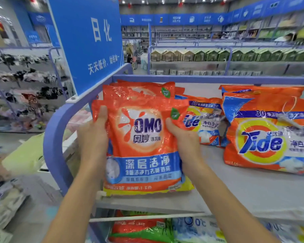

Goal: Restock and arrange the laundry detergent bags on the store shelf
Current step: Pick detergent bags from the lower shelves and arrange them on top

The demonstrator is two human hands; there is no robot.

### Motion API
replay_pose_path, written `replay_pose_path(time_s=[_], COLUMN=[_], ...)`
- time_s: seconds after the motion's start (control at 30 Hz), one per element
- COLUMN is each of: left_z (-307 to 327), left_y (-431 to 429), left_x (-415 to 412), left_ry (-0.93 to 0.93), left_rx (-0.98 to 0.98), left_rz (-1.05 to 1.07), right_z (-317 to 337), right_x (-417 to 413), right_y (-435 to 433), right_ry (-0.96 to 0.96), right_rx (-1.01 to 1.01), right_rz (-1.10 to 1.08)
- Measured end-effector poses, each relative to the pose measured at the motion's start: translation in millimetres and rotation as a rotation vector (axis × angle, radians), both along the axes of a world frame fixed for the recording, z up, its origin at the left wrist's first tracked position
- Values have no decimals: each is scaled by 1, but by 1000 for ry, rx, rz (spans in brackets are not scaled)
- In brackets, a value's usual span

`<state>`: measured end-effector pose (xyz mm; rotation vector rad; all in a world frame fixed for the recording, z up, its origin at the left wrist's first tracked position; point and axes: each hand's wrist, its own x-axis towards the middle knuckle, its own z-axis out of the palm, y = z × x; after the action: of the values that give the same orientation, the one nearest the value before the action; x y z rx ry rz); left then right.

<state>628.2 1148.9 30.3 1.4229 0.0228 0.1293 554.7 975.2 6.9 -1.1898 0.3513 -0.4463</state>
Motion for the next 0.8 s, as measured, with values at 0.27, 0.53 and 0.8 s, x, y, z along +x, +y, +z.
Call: replay_pose_path(time_s=[0.27,0.53,0.8], left_z=[-6,-9,-42], left_y=[-8,0,23], left_x=[13,14,-24], left_ry=[-204,-268,-43], left_rx=[42,98,186], left_rz=[169,154,-171], right_z=[-14,-13,-53], right_x=[4,-9,-44], right_y=[16,8,-8], right_ry=[-27,-31,89], right_rx=[-36,-94,-475], right_rz=[-2,122,409])
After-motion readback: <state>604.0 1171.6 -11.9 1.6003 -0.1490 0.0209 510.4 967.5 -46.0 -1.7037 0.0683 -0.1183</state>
